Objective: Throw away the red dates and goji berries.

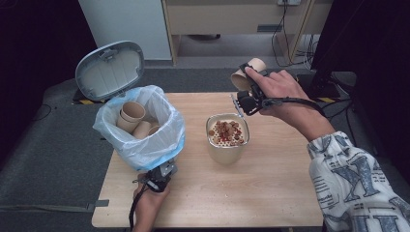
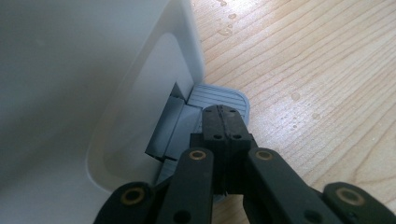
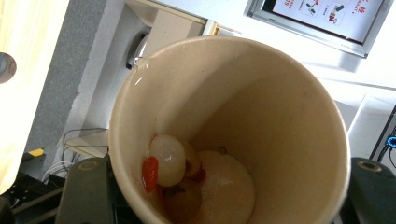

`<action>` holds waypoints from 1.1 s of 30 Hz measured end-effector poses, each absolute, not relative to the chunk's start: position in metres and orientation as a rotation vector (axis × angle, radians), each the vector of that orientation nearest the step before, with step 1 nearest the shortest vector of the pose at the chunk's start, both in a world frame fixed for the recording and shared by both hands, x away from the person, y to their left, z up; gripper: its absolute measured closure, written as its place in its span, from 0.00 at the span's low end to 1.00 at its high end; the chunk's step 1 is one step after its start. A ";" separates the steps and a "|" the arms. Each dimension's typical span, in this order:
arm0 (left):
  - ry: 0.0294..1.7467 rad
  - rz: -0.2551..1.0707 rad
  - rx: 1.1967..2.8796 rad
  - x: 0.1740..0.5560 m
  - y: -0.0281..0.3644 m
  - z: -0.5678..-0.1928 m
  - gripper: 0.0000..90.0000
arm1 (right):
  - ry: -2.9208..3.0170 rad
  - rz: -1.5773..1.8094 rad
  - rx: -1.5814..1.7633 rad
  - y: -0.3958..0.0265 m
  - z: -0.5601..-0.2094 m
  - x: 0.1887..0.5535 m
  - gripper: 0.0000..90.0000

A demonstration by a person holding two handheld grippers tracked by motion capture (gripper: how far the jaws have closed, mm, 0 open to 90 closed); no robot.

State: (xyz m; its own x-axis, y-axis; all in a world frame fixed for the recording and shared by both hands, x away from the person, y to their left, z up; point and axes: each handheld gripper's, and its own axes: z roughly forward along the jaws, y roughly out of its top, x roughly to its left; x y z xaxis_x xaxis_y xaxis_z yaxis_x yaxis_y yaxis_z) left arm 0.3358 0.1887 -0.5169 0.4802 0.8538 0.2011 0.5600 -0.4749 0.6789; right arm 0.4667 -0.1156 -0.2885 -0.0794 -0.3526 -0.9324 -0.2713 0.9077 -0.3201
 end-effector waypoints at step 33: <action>1.160 0.715 2.192 0.336 0.189 -0.517 1.00 | 1.712 -0.277 -0.726 -0.087 -0.359 0.466 0.37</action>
State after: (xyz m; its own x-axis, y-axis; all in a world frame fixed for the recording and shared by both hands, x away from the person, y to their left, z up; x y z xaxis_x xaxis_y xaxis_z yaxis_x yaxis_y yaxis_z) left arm 0.3363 0.1891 -0.5168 0.4854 0.8522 0.1952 0.5575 -0.4737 0.6817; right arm 0.4662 -0.0871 -0.3590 -0.1101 -0.5990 -0.7931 -0.3185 0.7772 -0.5427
